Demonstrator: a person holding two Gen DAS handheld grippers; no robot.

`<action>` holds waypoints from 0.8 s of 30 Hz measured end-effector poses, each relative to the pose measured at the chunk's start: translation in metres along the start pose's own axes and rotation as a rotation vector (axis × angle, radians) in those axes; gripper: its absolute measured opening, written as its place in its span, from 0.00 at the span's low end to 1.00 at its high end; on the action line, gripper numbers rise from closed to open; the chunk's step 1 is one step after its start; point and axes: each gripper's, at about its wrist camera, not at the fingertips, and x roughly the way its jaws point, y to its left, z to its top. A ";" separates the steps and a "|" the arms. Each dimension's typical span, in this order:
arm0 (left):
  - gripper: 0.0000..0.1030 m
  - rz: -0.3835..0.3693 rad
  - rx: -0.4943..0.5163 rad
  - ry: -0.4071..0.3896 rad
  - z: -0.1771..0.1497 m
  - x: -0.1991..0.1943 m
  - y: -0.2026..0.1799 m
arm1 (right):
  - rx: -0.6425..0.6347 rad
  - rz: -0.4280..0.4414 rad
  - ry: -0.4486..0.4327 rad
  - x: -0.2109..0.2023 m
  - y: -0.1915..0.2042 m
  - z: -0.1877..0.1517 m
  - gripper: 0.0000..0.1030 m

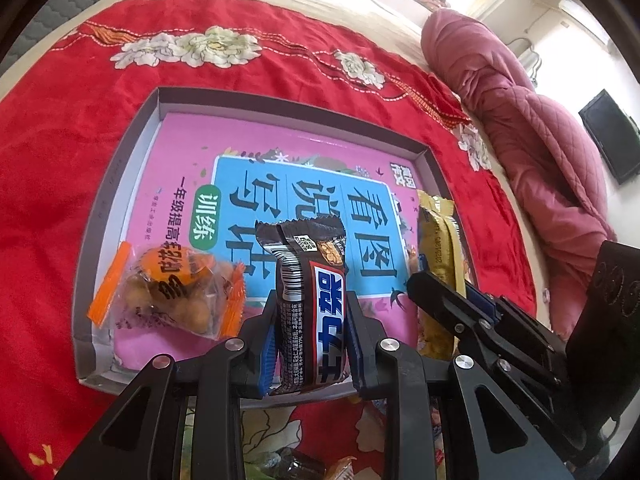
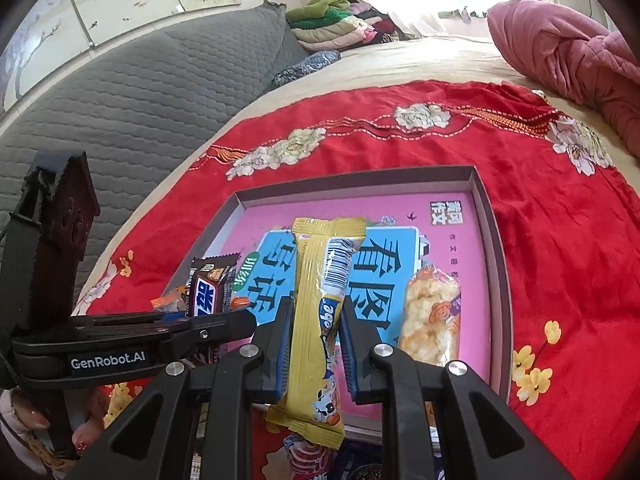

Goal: Organize snacks
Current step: 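Carry the chocolate bar with the left tool while the right tool carries the wafer bar over the box, then lower and release the chocolate bar with the left tool while the right tool releases the wafer bar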

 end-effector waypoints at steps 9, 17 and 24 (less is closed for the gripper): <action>0.29 0.009 0.001 0.018 -0.003 0.007 0.002 | -0.008 -0.014 0.043 0.010 0.000 -0.006 0.21; 0.29 0.022 0.011 0.029 -0.006 0.010 0.000 | -0.052 -0.031 0.061 0.014 0.008 -0.009 0.21; 0.29 0.038 0.015 0.032 -0.006 0.010 0.000 | -0.112 -0.084 0.086 0.017 0.016 -0.011 0.21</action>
